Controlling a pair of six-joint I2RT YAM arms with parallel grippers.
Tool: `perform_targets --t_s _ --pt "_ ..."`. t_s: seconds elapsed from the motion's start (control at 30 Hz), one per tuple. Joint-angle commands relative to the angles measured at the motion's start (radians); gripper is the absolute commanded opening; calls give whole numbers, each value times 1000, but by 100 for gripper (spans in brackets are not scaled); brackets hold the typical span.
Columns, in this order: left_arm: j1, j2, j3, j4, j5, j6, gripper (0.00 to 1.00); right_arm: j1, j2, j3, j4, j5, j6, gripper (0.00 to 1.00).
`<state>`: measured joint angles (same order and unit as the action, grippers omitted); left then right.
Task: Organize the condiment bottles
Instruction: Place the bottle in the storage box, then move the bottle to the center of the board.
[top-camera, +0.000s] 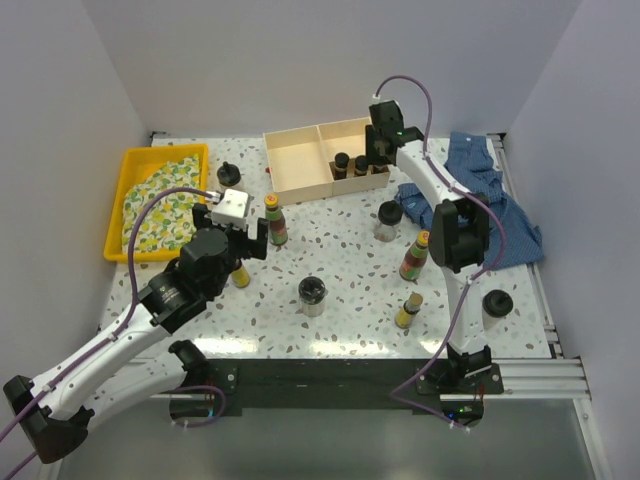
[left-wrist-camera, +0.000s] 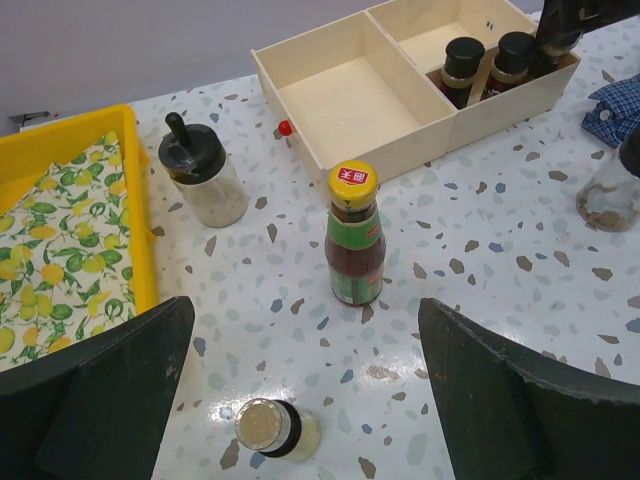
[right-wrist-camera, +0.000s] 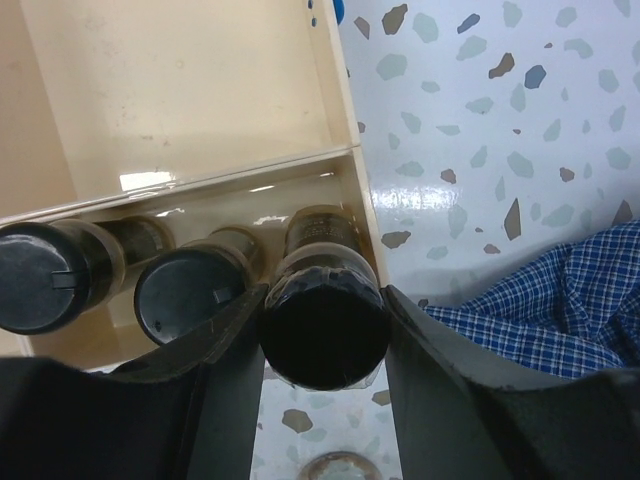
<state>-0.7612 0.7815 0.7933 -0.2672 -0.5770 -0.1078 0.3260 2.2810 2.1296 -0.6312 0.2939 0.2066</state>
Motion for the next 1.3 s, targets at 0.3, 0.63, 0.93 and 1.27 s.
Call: perform_targets --t_s 0.3,0.63,0.93,1.27 --pt "0 -4 -2 49 -21 16 100 -8 11 7 51 7 5 68" --pt "0 -4 -3 49 -21 14 100 -12 -97 -46 25 4 14 64" --pt "0 -1 -3 49 -3 19 100 -13 -241 -42 -153 -27 53 67" --pt "0 -5 -2 46 -4 17 100 -12 -584 -316 -327 -12 184 99"
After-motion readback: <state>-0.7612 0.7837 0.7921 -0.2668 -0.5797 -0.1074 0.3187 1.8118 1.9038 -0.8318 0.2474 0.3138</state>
